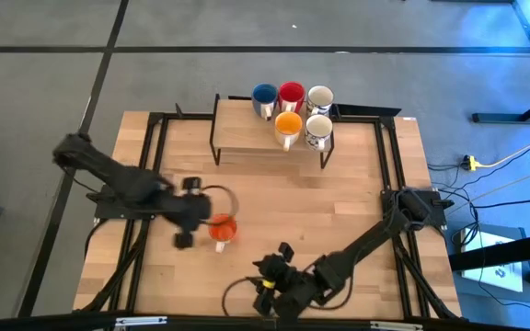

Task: Place coffee mugs
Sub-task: Put the orange mug on the shelf

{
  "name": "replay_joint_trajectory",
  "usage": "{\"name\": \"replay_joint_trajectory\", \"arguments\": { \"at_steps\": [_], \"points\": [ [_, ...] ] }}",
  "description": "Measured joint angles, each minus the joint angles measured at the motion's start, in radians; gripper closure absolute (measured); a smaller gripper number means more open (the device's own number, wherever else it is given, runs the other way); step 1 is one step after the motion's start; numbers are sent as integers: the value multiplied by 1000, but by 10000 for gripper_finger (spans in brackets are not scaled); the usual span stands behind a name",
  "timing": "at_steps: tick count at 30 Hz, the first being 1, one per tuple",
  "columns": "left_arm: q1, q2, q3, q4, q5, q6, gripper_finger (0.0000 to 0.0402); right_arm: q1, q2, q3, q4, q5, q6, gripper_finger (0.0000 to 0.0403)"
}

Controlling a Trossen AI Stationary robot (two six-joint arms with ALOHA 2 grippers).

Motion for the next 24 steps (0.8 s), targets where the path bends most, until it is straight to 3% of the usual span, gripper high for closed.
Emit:
{"name": "replay_joint_trajectory", "arguments": {
  "at_steps": [6, 11, 18, 24],
  "points": [
    [-201, -287, -151, 18, -126, -181, 285, -94, -2, 66, 28, -73, -122, 214],
    [-338, -458, -270, 30, -156, -356, 285, -183, -4, 154, 41, -160, -234, 214],
    [-418, -552, -358, 29, -162, -370, 285, -316, 0, 259, 23, -286, -303, 214],
    [-436, -568, -364, 25, -162, -322, 285, -381, 0, 353, -66, -305, -336, 214]
  ]
}}
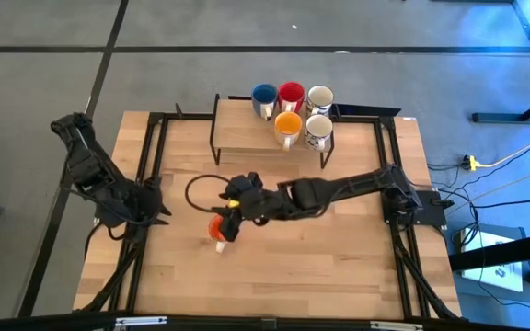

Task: Place coffee mugs
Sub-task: Put the orange mug on the shelf

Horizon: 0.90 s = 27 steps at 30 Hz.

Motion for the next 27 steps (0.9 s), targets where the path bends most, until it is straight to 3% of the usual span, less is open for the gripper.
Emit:
{"name": "replay_joint_trajectory", "arguments": {
  "at_steps": [10, 14, 18, 23, 27],
  "points": [
    [-1, -10, 0, 29, -96, 21, 285, -51, 49, 15, -16, -131, -27, 214],
    [8, 7, 0, 126, -172, 32, 285, -34, 39, 14, -25, -104, -54, 214],
    [74, 60, 0, 284, -186, 157, 284, 34, -6, 16, -51, -68, -134, 214],
    [243, 171, 0, 410, -58, 220, 253, 128, -52, 15, -197, 41, -156, 214],
    [429, 298, 0, 428, 163, 188, 220, 217, -98, 15, -333, 176, -118, 214]
  ]
}}
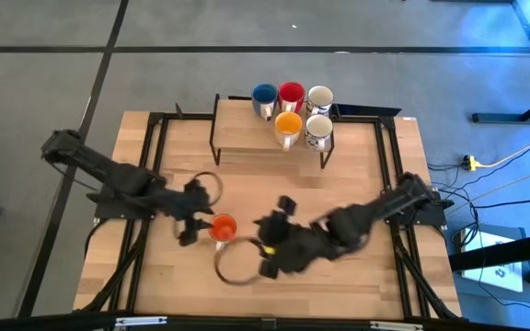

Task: Place coffee mugs
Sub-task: Put the orange mug on the shelf

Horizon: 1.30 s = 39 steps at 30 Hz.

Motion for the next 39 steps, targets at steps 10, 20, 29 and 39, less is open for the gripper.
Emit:
{"name": "replay_joint_trajectory", "arguments": {
  "at_steps": [10, 20, 29, 39],
  "points": [
    [223, 218, 0, -18, 274, -9, 212, 241, -27, -30, -457, 263, 434, 214],
    [271, 377, 96, -138, 259, 36, 213, 410, -26, -210, -592, 337, 907, 214],
    [278, 498, 95, -147, 255, 52, 218, 492, -25, -360, -540, 334, 1173, 214],
    [278, 520, 95, -126, 257, 54, 338, 527, -25, -390, -522, 333, 1253, 214]
  ]
}}
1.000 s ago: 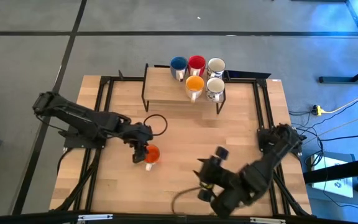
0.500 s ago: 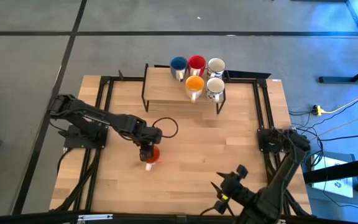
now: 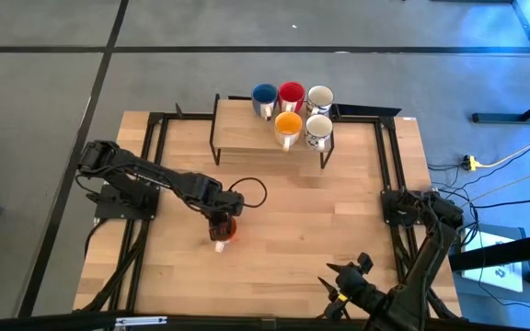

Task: Place coffee mugs
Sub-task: Put the orange mug on the shelf

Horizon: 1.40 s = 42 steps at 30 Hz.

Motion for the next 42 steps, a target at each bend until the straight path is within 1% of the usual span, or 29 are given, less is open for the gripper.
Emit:
{"name": "replay_joint_trajectory", "arguments": {
  "at_steps": [2, 3, 7, 10, 14, 19, 22, 25, 30, 33, 37, 42],
  "points": [
    [0, 0, 0, 5, 10, 11, 374, 0, 0, 0, 3, 0, -1, 214],
    [-1, 0, 1, 0, 24, 18, 384, 0, 0, 0, 2, 0, -1, 214],
    [-3, 2, 84, -74, 20, 23, 385, -1, 0, 0, 3, 0, -3, 214],
    [1, 2, 198, -193, -26, 38, 388, -1, 0, 0, 3, 0, -4, 214],
    [34, 0, 374, -323, -76, 53, 388, -1, 0, 0, 3, -2, -7, 214],
    [127, 0, 552, -444, -145, 111, 388, -1, 0, 0, 2, -11, -7, 214],
    [200, 23, 649, -506, -163, 148, 388, 4, 0, 0, 3, -27, -6, 214],
    [273, 66, 756, -576, -190, 195, 388, 6, 4, 1, 14, -29, -4, 214],
    [392, 161, 919, -646, -194, 248, 388, 12, 13, 1, 16, -51, 31, 214],
    [451, 209, 984, -648, -225, 252, 388, 12, 25, 1, 13, -53, 74, 214],
    [521, 271, 1042, -636, -252, 253, 385, 17, 34, 2, 10, -59, 118, 214],
    [584, 324, 1058, -591, -227, 253, 385, 18, 43, 1, -15, -59, 187, 214]
  ]
}}
